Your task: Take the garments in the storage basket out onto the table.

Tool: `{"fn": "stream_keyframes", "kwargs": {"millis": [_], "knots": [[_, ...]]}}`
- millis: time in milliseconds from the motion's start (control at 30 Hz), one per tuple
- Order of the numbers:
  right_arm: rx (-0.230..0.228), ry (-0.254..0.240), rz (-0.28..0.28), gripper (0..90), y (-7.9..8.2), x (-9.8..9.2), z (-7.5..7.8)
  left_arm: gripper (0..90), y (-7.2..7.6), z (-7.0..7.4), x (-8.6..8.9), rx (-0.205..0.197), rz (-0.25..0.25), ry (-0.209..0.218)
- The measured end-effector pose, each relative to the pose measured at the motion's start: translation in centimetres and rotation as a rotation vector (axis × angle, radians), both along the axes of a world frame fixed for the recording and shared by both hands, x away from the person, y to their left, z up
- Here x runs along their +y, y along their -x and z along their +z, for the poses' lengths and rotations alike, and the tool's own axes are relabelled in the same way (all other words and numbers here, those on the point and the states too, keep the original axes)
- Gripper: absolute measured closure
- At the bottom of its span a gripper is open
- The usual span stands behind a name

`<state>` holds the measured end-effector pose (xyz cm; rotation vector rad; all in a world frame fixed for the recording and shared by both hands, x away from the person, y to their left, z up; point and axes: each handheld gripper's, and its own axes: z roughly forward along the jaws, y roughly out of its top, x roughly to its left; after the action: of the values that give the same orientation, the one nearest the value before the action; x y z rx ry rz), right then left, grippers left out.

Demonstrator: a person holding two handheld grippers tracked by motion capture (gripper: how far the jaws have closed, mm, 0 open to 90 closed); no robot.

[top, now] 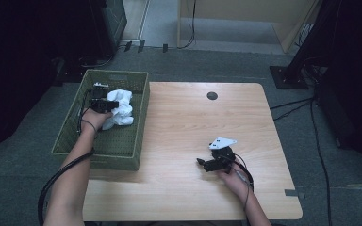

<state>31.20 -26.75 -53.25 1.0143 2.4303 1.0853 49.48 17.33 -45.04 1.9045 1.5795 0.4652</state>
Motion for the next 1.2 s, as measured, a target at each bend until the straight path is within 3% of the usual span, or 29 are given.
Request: {"fn": "stream_keyframes", "kwargs": {"millis": [167,400,500,633,1200], "knots": [[0.0,0.0,0.0,16.2,0.0,0.0,0.0,71.8,0.3,1.3,-0.5,-0.014,-0.007,0.013],[-0.001,-0.001,-0.001,16.2,0.0,0.0,0.0,71.7,0.7,2.9,-1.4,0.008,-0.014,0.022],[-0.001,-0.001,-0.001,16.3,0.0,0.0,0.0,71.7,1.0,3.3,-1.7,-0.002,-0.021,0.023],[-0.001,-0.002,-0.002,16.3,0.0,0.0,0.0,71.7,1.4,3.9,-1.9,-0.001,-0.009,0.05],[-0.001,-0.001,-0.002,16.3,0.0,0.0,0.0,71.4,2.1,6.7,-2.5,0.031,0.017,0.072]]}}
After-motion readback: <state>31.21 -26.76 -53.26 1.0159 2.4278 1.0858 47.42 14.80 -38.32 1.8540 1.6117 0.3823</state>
